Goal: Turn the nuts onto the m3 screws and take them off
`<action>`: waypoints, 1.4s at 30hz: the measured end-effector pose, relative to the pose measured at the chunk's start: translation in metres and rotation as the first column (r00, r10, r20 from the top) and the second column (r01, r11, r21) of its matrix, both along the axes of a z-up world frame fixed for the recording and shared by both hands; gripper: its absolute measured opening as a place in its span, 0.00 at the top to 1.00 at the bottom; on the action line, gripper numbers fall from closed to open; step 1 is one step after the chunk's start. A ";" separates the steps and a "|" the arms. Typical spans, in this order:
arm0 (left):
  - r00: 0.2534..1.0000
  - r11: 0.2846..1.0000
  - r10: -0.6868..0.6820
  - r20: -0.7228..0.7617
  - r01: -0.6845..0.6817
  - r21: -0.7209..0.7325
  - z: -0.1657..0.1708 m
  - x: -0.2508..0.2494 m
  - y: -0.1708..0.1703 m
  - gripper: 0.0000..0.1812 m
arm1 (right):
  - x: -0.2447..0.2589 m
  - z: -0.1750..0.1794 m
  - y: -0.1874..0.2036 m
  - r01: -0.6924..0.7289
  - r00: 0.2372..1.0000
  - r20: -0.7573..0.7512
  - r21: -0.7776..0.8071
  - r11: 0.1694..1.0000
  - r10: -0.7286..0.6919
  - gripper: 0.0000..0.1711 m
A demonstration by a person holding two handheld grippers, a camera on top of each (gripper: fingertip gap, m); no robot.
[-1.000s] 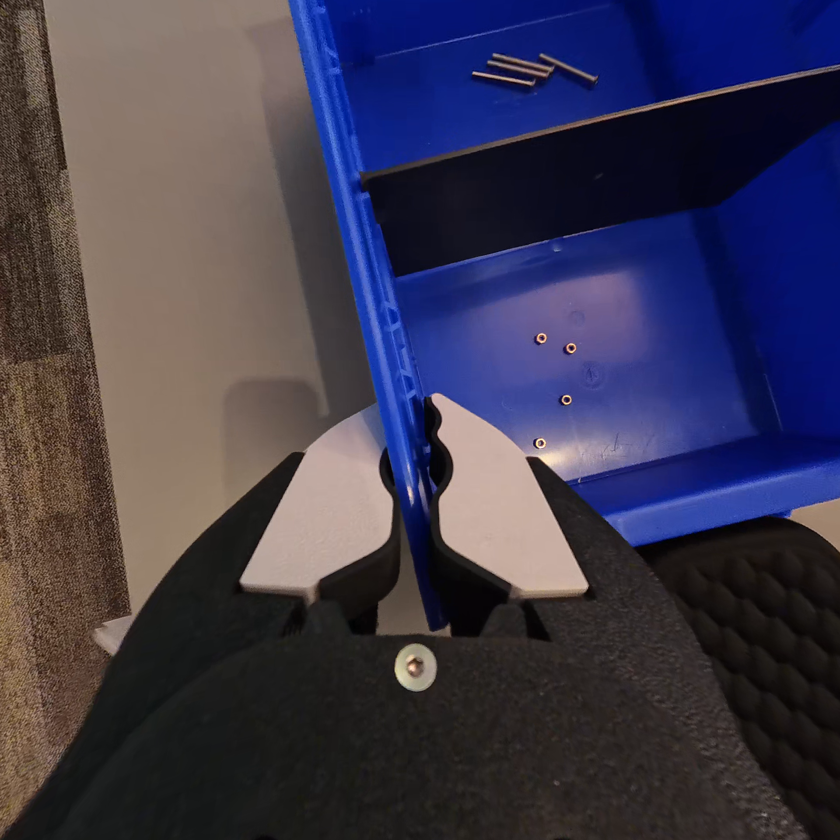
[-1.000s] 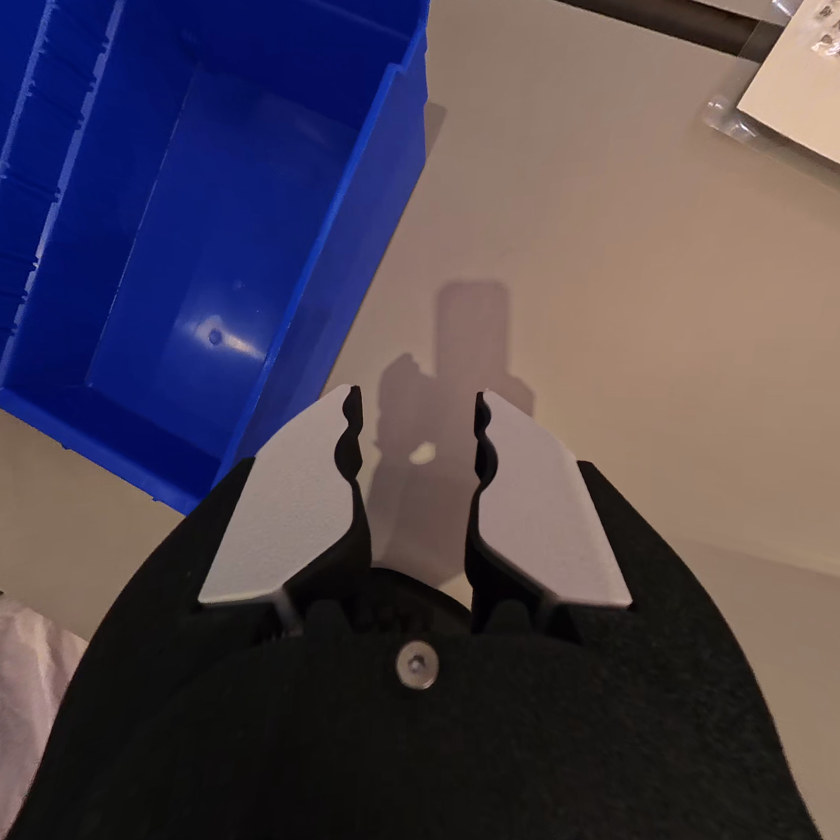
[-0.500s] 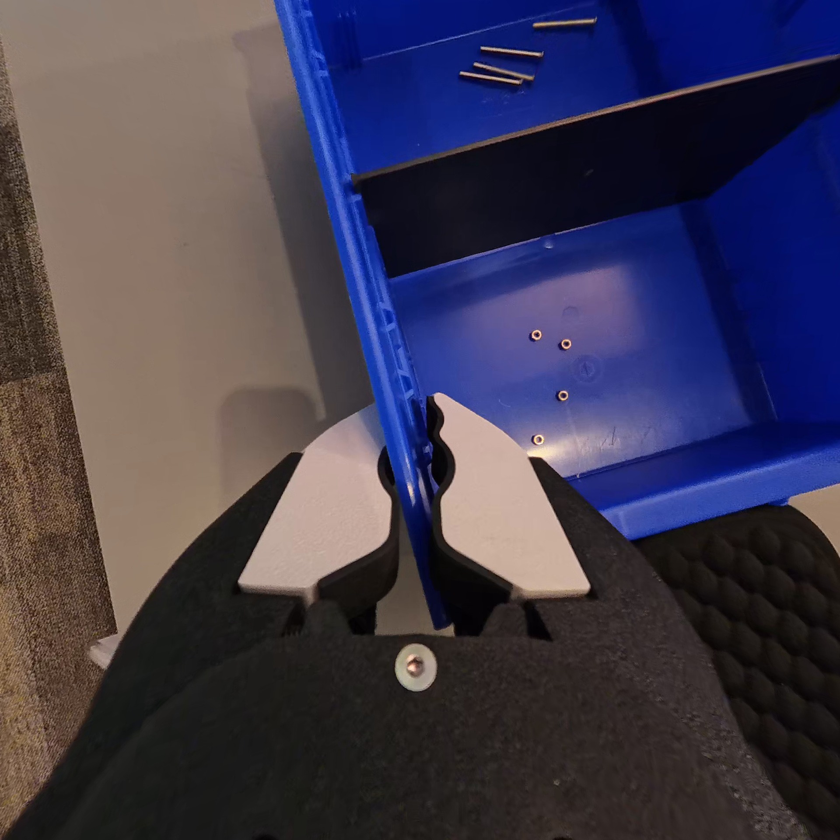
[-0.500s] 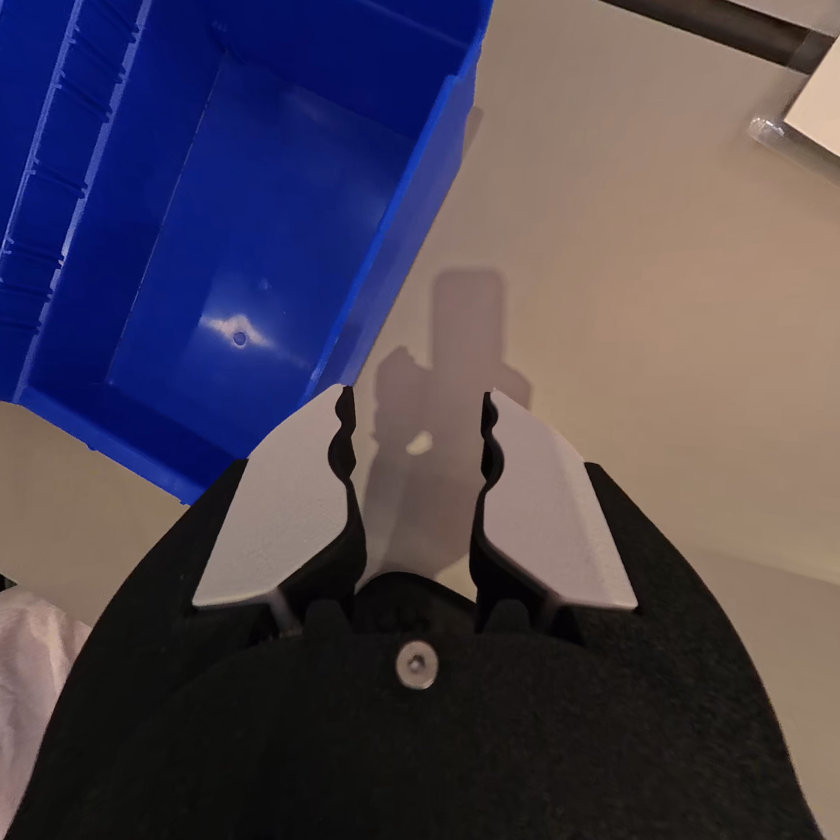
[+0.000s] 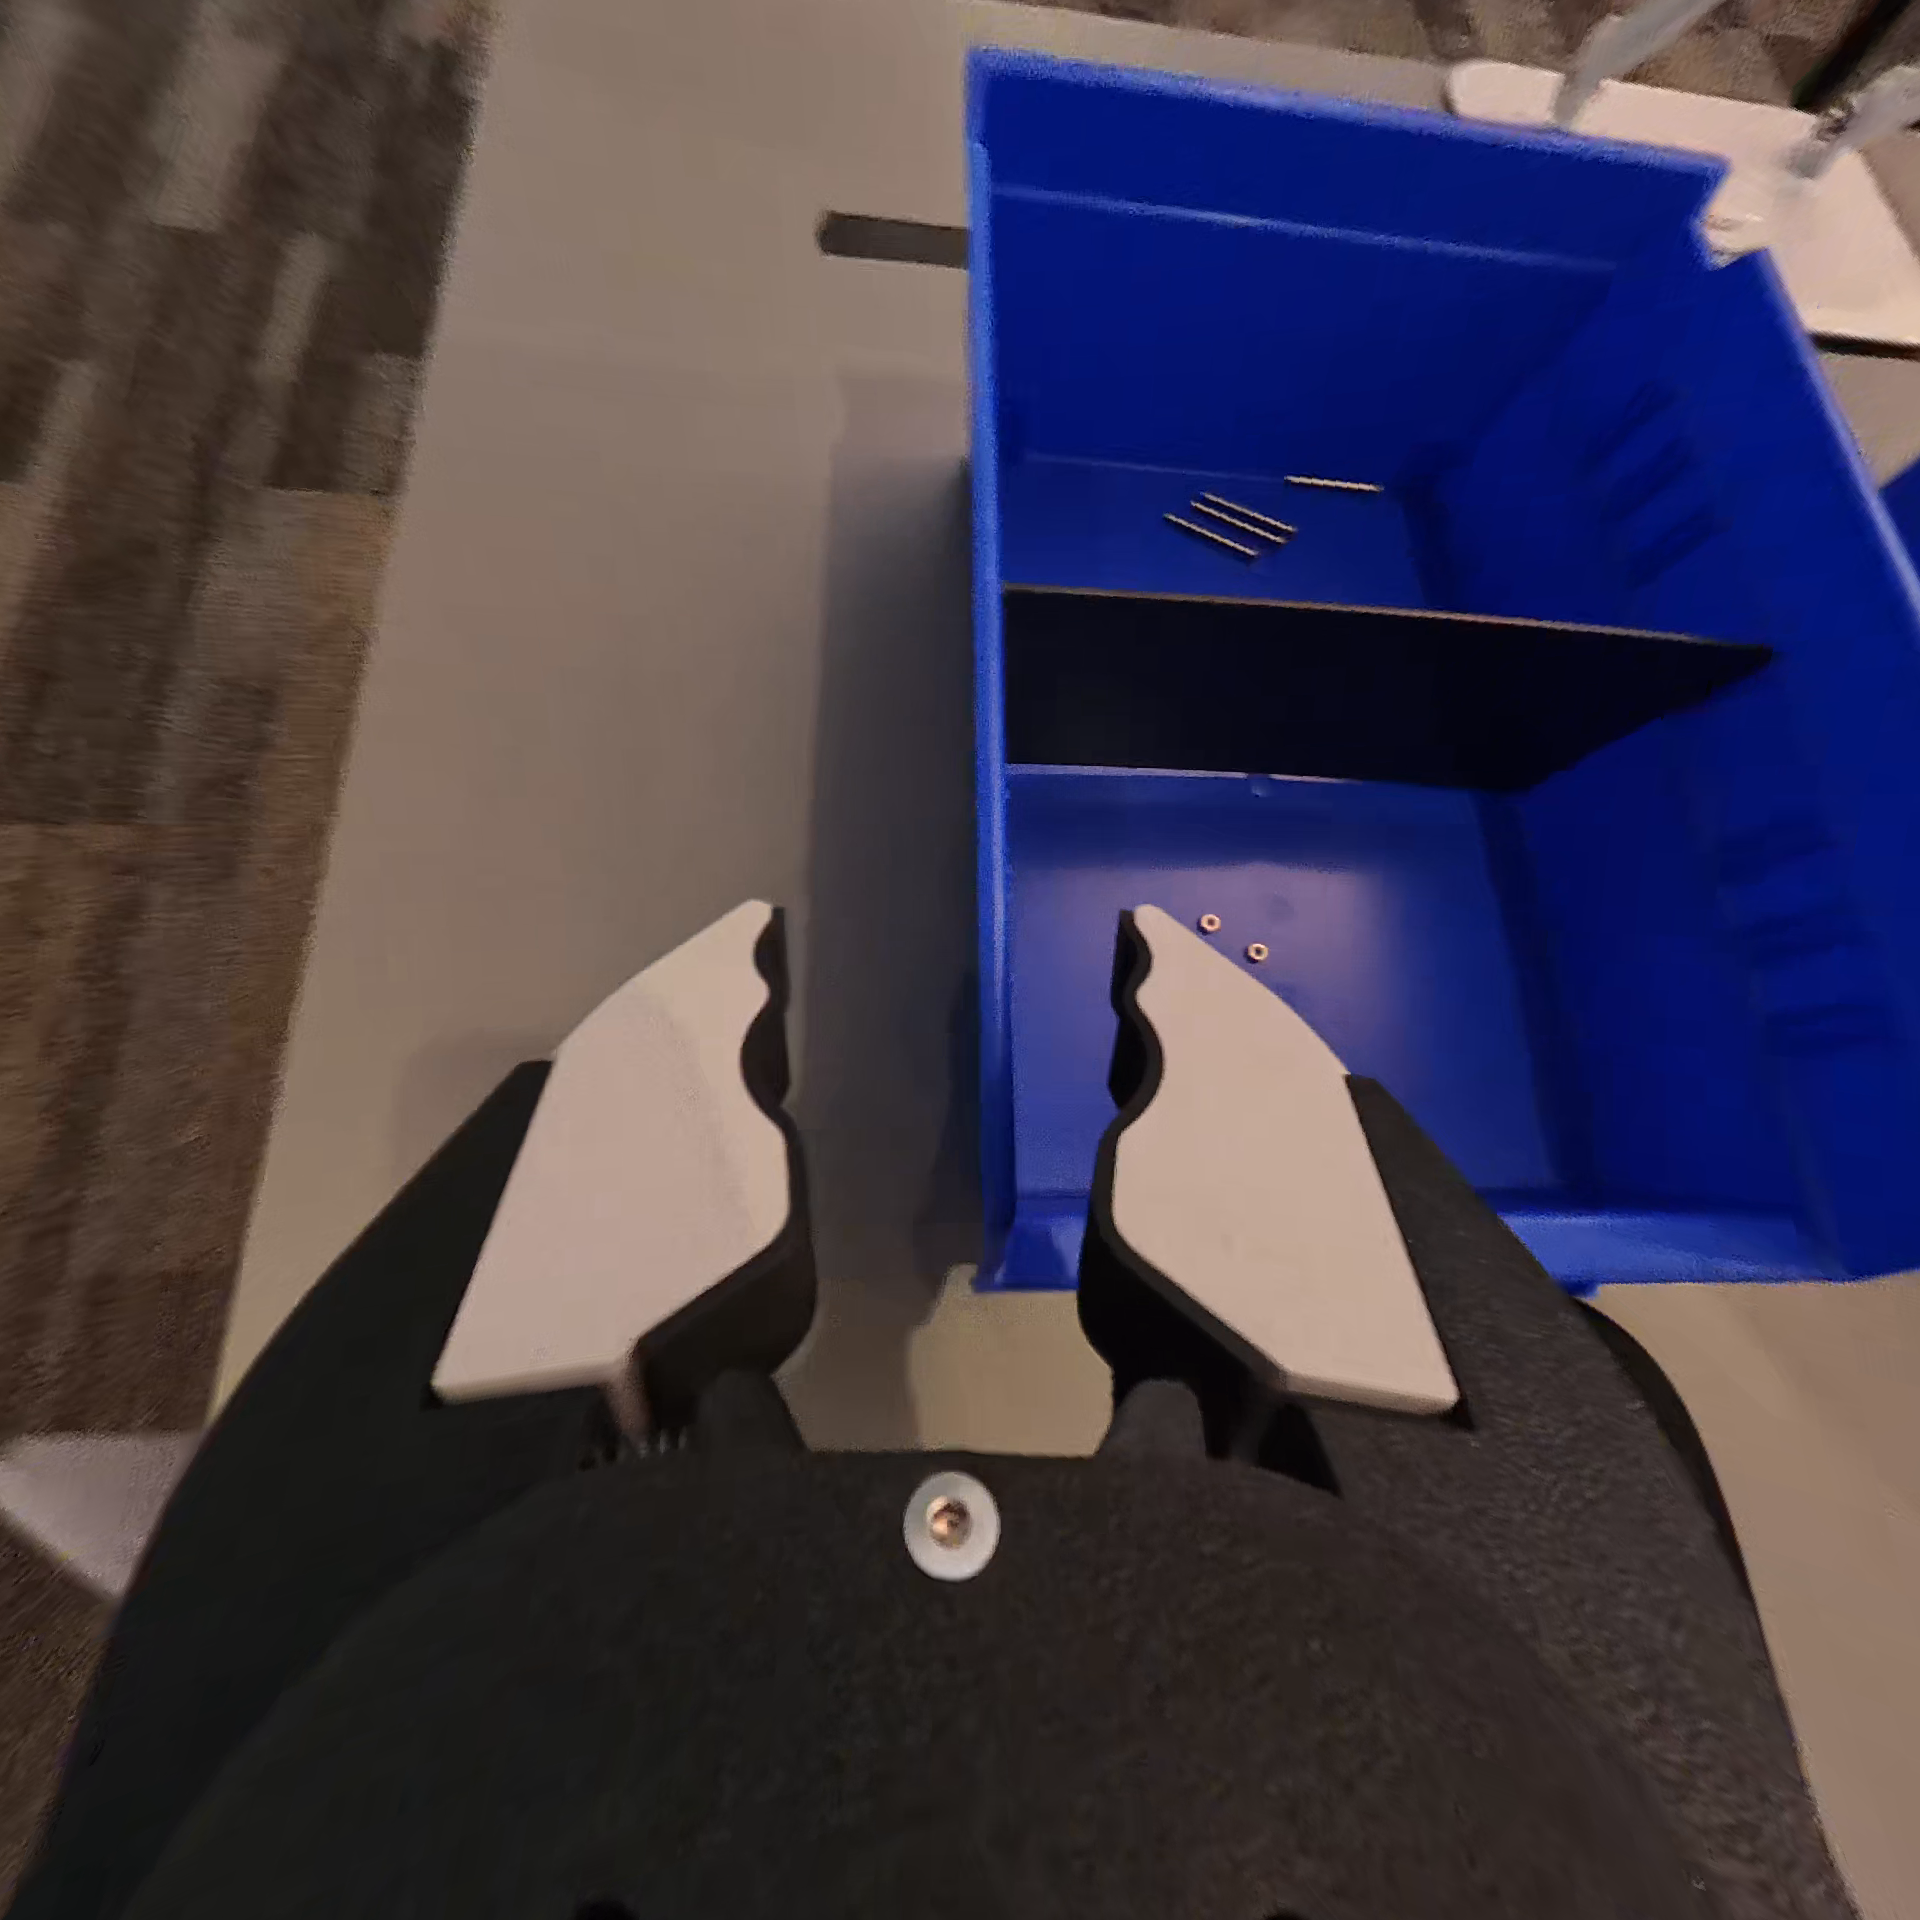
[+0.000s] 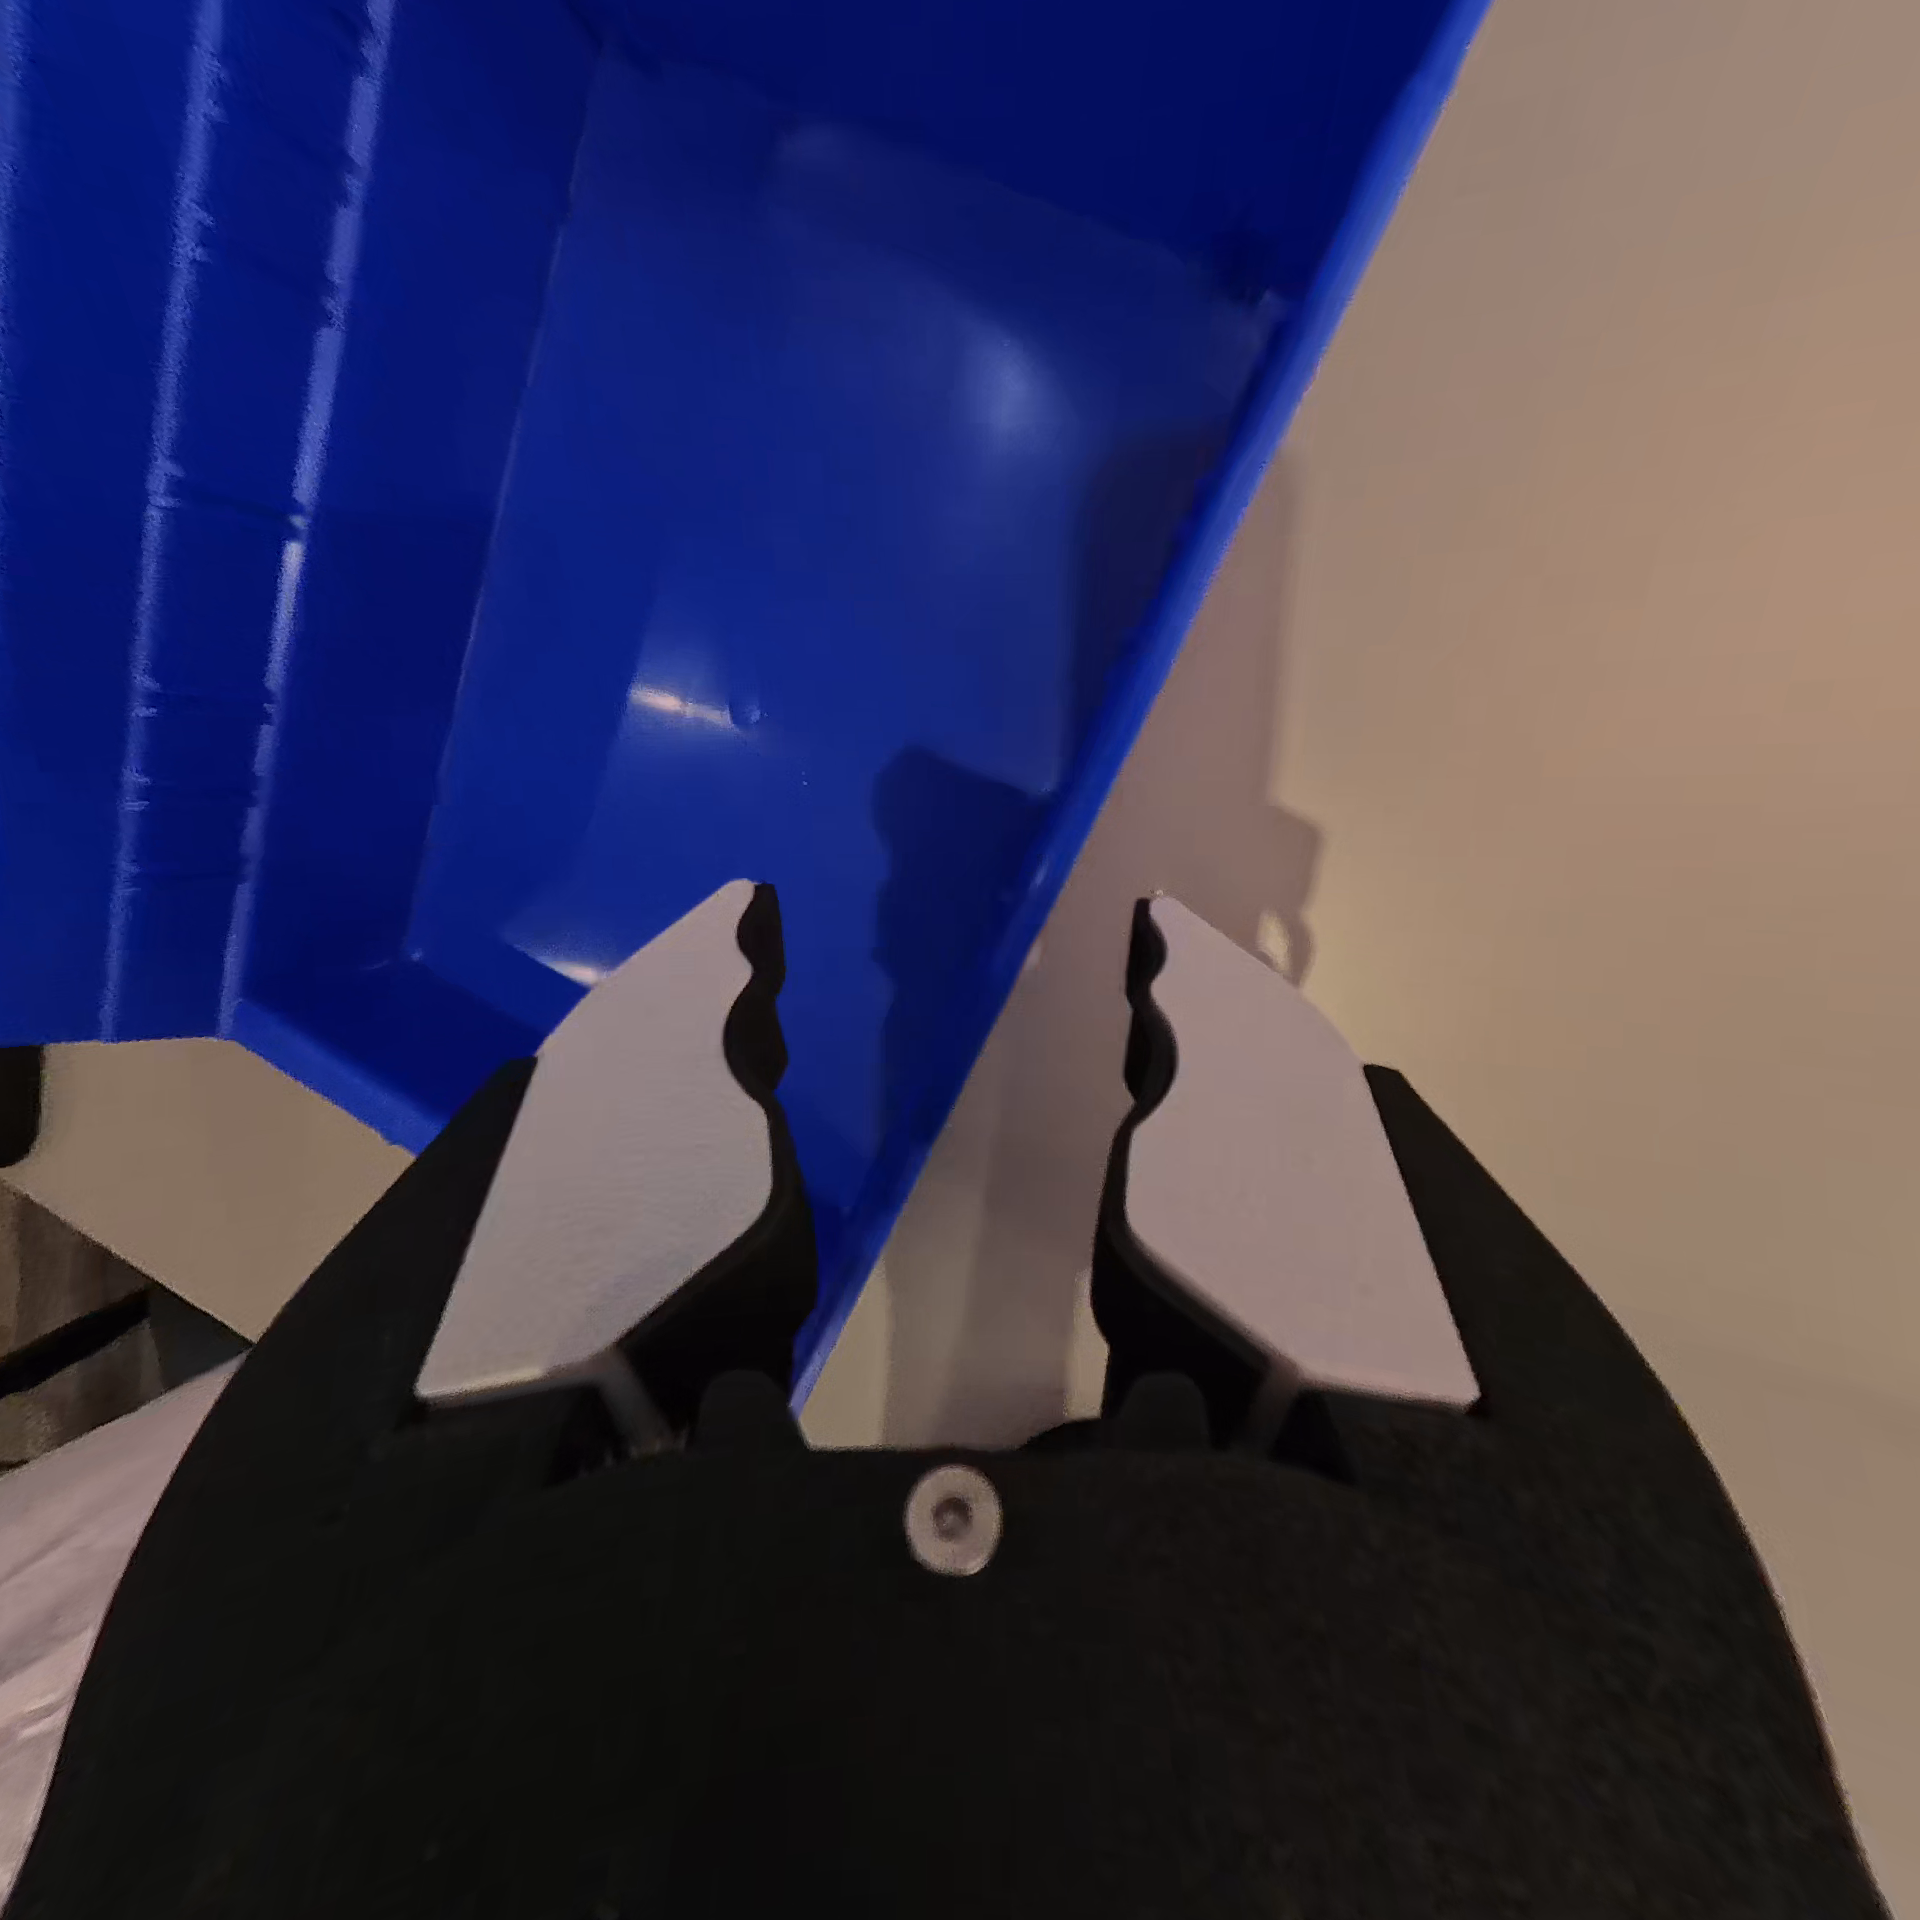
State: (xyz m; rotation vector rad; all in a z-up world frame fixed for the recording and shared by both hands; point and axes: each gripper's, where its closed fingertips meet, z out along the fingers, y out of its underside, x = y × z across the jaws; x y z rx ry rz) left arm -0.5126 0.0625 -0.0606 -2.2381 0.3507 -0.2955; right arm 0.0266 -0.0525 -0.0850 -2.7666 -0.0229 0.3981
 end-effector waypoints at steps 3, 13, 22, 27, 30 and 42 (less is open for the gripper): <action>0.996 0.997 0.072 -0.049 -0.071 0.024 0.014 -0.010 -0.014 0.66 | 0.002 -0.023 0.001 -0.038 0.996 0.074 -0.124 0.992 0.047 0.73; 0.996 0.990 0.059 -0.064 -0.050 0.131 0.050 0.013 -0.051 0.71 | 0.029 -0.036 0.015 -0.022 0.998 0.055 -0.237 0.971 0.036 0.95; 0.997 0.994 0.010 -0.082 -0.001 0.106 0.044 0.038 -0.056 0.73 | 0.086 -0.037 0.015 0.044 0.998 0.048 -0.219 0.975 -0.034 0.97; 0.995 0.995 0.005 -0.100 0.005 0.097 0.044 0.047 -0.055 0.73 | 0.130 -0.038 0.002 0.119 0.992 0.074 -0.221 0.968 -0.105 0.97; 0.995 0.995 0.004 -0.101 0.006 0.103 0.048 0.052 -0.054 0.74 | 0.159 -0.038 -0.009 0.176 0.984 0.067 -0.224 0.958 -0.165 0.97; 0.994 0.993 0.018 -0.103 -0.005 0.120 0.062 0.065 -0.049 0.74 | 0.253 -0.040 -0.063 0.357 0.934 0.047 -0.217 0.909 -0.355 0.96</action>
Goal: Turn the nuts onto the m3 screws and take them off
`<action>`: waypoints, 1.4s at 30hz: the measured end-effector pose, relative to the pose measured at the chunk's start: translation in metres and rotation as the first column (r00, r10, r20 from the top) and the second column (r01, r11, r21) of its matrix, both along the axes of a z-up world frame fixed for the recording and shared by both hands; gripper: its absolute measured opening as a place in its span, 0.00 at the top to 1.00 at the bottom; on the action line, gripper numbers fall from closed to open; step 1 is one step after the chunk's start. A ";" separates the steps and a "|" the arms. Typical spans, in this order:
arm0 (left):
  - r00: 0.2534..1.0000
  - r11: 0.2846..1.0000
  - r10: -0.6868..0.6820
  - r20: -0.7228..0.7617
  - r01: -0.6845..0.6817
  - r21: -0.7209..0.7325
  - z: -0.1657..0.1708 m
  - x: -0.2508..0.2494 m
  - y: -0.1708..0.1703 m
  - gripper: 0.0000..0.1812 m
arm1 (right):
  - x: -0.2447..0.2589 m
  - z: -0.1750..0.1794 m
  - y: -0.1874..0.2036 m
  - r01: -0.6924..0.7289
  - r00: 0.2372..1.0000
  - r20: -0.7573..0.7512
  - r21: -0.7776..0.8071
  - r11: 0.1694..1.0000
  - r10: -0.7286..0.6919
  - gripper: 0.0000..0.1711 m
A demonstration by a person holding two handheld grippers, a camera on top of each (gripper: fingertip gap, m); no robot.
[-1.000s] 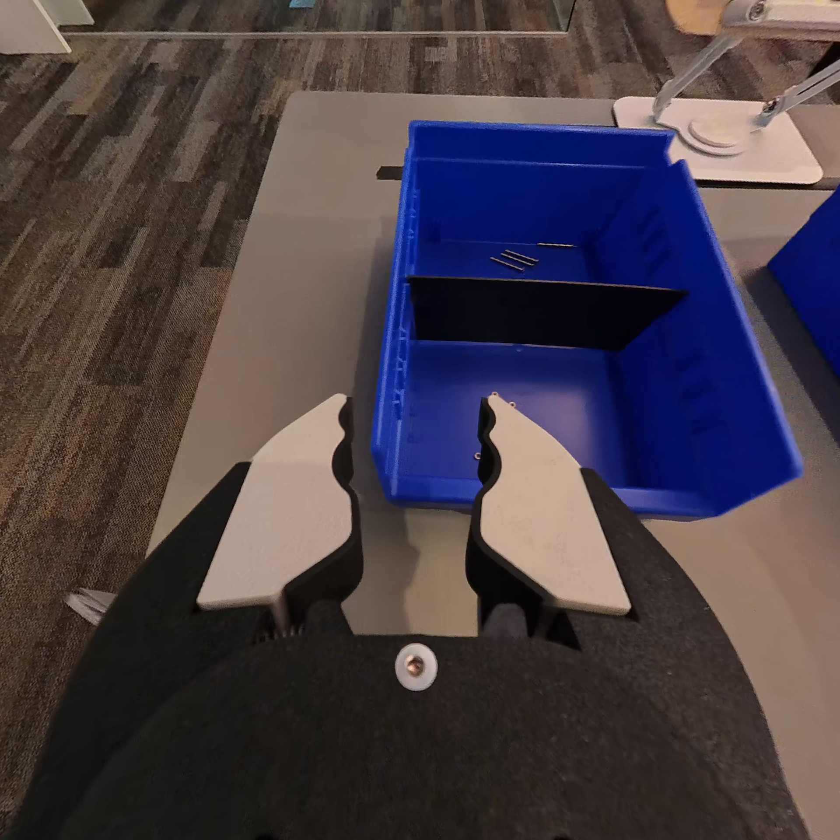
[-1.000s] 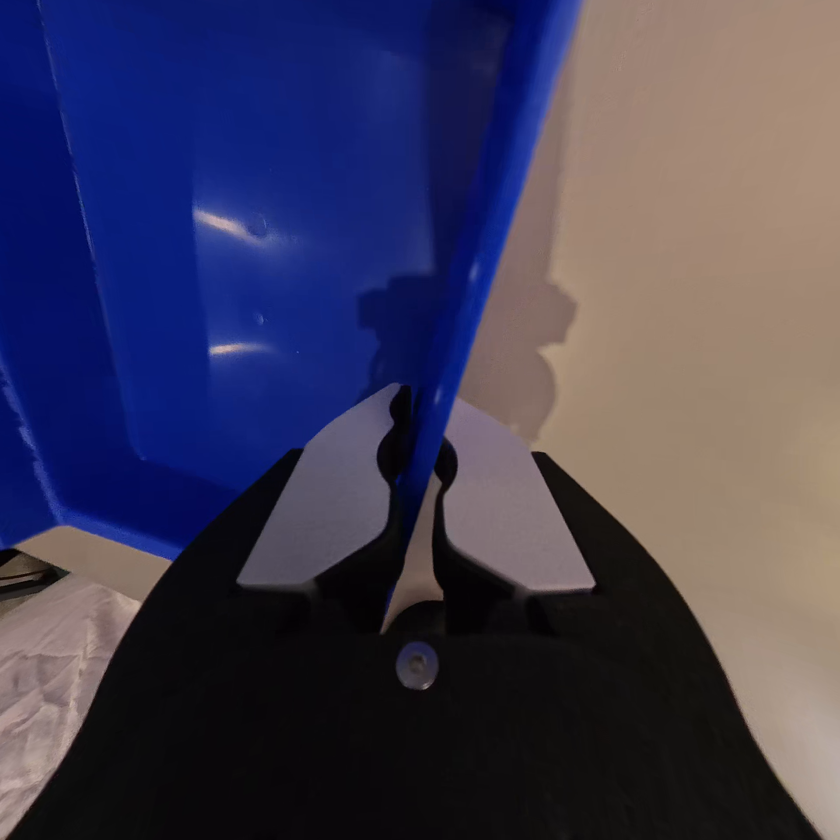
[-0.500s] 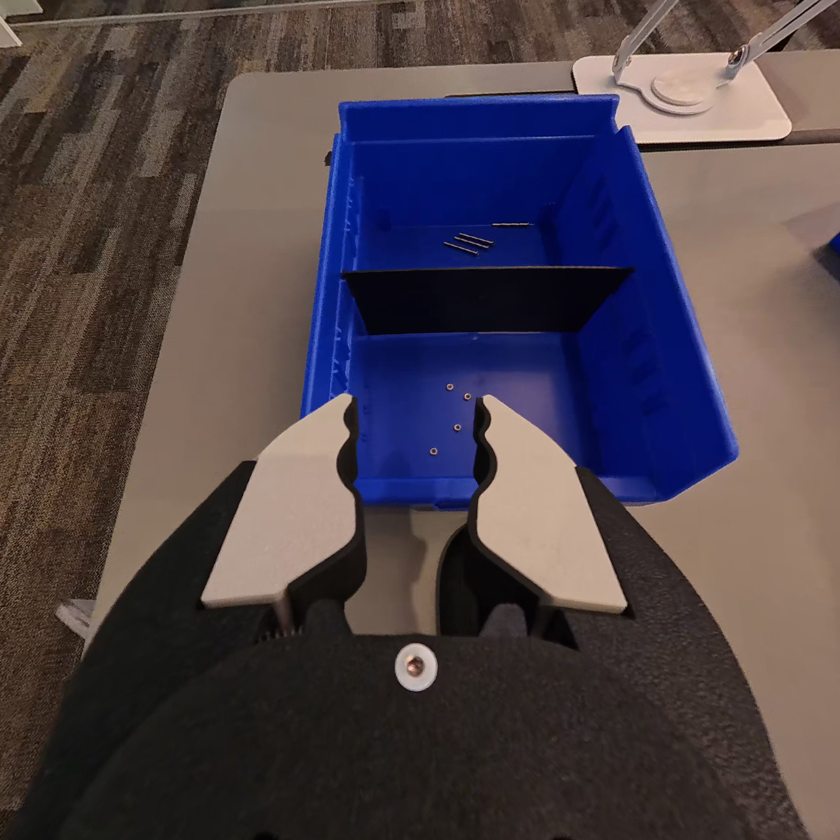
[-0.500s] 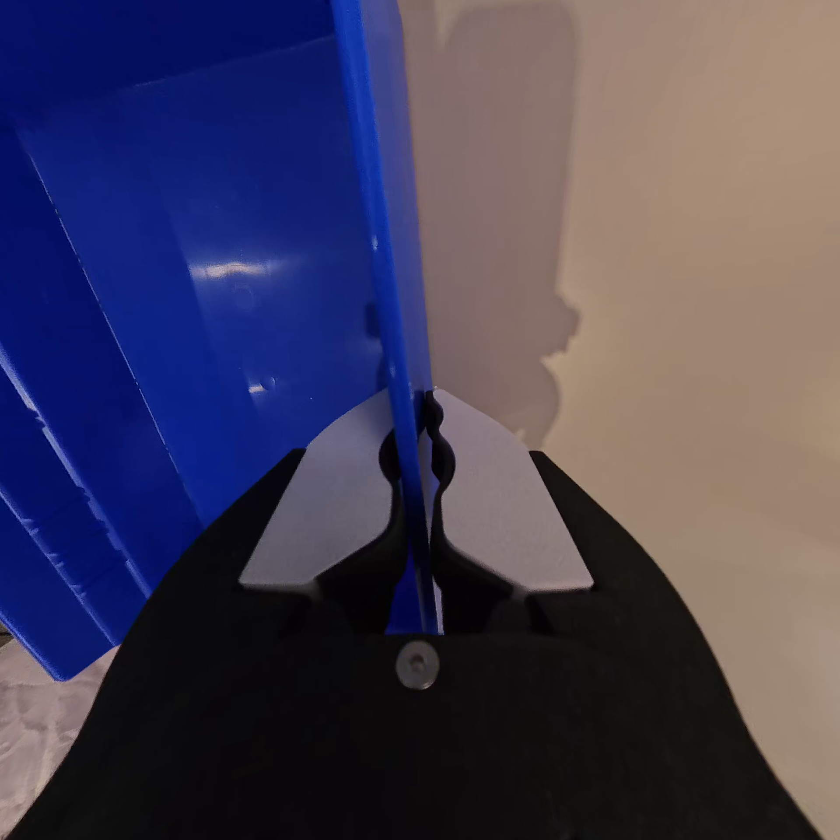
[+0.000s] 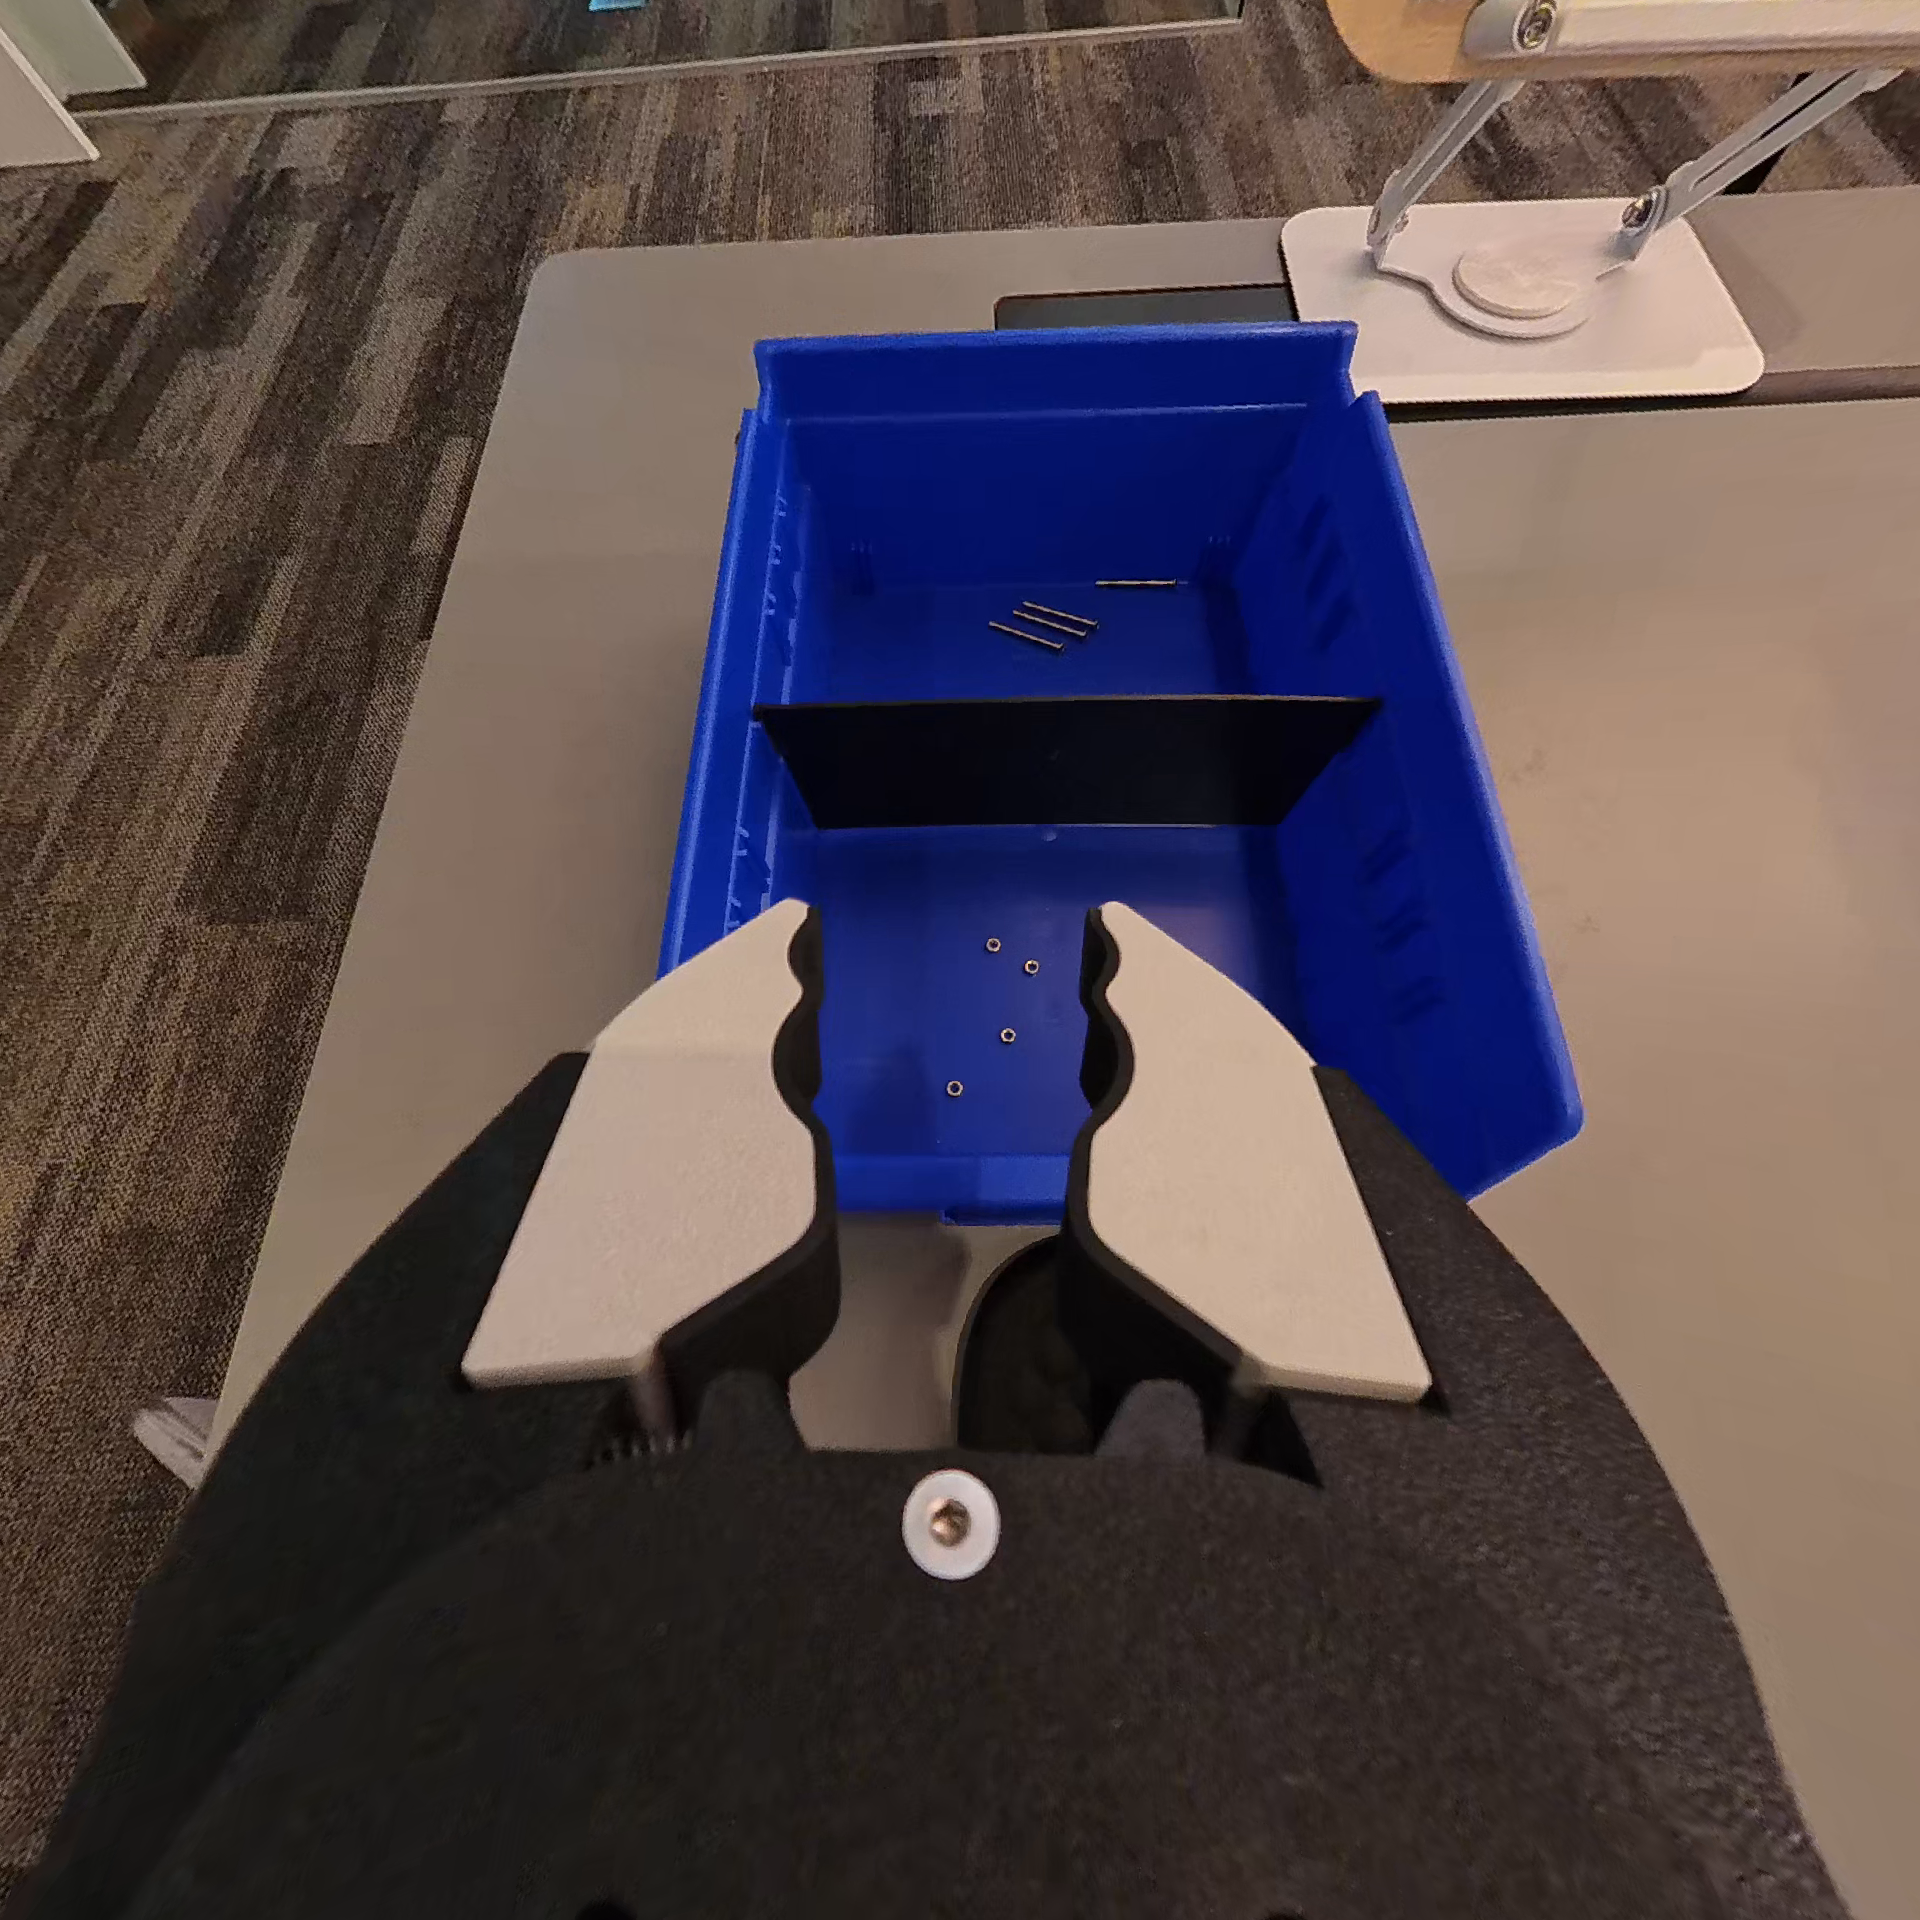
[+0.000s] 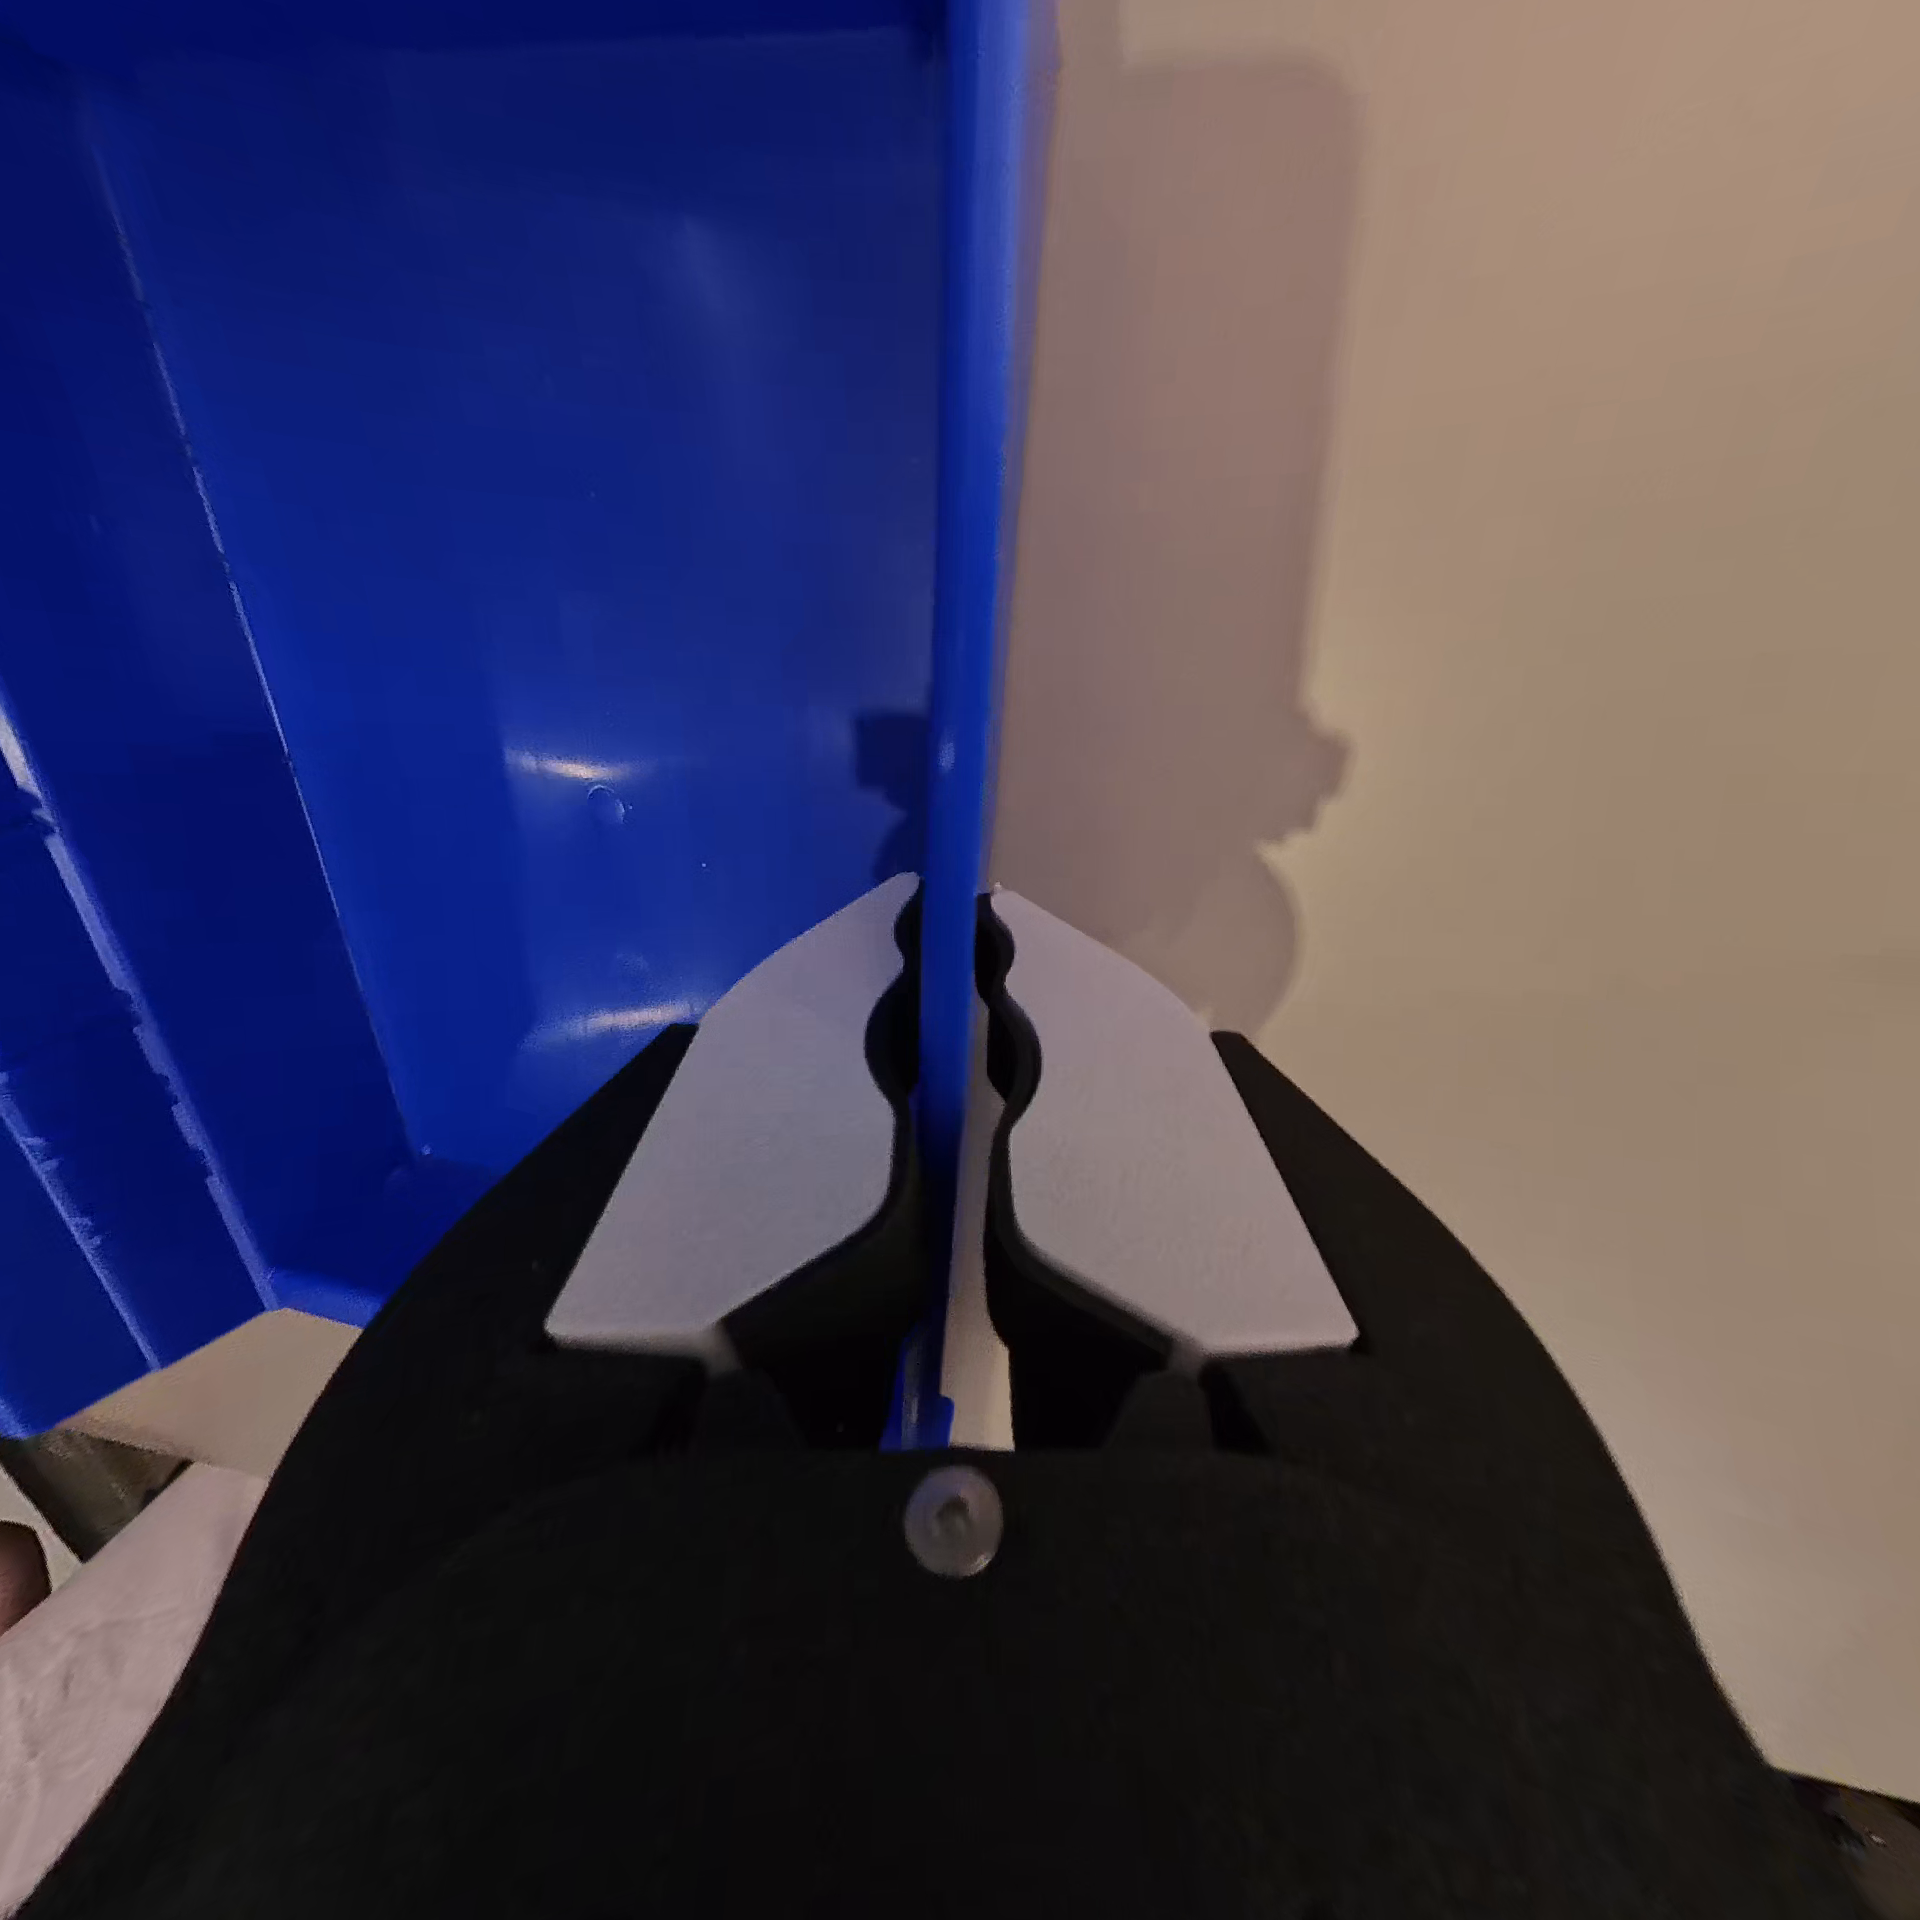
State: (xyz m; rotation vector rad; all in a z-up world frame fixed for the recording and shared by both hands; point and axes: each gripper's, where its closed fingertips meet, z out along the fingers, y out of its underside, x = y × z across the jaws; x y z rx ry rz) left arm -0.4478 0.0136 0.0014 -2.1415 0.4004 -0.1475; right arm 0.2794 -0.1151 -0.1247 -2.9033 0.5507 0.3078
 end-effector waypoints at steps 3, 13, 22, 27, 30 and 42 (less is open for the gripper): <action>1.000 1.000 0.009 0.009 -0.009 -0.007 -0.001 -0.001 0.001 0.74 | 0.006 0.000 -0.011 0.005 1.000 -0.001 0.009 1.000 -0.005 0.96; 0.999 0.999 0.028 0.022 -0.028 -0.018 -0.004 -0.005 0.004 0.74 | 0.013 0.000 -0.025 -0.020 1.000 0.012 -0.004 1.000 0.020 0.96; 0.997 0.997 0.065 0.035 -0.063 -0.031 -0.008 -0.021 0.002 0.74 | 0.012 0.000 -0.016 -0.030 0.999 0.041 -0.066 0.997 0.032 0.96; 0.993 0.994 0.108 0.043 -0.107 -0.031 -0.011 -0.042 0.004 0.74 | 0.006 0.000 -0.009 -0.031 0.999 0.029 -0.057 0.998 0.032 0.96; 0.989 0.989 0.148 0.023 -0.148 -0.017 -0.011 -0.061 0.008 0.72 | 0.003 0.000 -0.008 -0.027 1.000 0.014 -0.055 0.998 0.027 0.96; 0.992 0.987 0.126 0.008 -0.125 -0.104 -0.056 -0.073 0.036 0.68 | -0.004 -0.003 -0.008 -0.007 0.997 -0.077 0.045 0.999 0.010 0.88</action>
